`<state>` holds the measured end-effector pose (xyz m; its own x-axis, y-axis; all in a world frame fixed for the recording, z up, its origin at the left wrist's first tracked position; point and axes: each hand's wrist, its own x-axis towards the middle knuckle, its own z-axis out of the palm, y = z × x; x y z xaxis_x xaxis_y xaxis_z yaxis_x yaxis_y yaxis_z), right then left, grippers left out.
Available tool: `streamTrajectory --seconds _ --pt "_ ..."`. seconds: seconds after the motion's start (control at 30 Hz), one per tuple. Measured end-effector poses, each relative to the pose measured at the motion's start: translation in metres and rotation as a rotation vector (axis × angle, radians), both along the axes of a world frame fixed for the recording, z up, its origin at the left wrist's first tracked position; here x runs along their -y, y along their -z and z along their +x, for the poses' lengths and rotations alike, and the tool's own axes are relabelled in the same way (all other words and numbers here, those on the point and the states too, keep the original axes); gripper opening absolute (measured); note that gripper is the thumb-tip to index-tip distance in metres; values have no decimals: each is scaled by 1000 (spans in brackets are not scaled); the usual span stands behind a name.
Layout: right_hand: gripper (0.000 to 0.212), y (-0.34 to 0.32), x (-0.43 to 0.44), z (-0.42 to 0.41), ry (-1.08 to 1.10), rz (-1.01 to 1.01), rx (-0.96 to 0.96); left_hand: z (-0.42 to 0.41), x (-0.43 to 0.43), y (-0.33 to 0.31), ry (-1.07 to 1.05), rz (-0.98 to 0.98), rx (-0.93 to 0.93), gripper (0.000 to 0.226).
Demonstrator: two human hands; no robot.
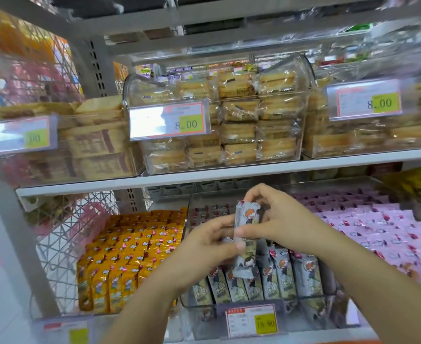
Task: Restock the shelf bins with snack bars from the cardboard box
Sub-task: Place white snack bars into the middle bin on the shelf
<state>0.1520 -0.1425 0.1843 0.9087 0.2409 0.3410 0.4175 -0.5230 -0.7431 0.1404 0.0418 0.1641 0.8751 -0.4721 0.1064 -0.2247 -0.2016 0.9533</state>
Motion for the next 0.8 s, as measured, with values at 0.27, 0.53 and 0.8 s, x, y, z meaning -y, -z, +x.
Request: streamTrajectory --seconds 0.27,0.53,0.8 --pt "33 -12 31 -7 12 -151 -32 2 23 7 -20 180 70 47" --pt "38 21 53 -13 101 -621 -107 22 16 19 -153 788 277 27" --pt "50 32 38 -13 121 -922 68 24 25 39 -129 1013 387 47"
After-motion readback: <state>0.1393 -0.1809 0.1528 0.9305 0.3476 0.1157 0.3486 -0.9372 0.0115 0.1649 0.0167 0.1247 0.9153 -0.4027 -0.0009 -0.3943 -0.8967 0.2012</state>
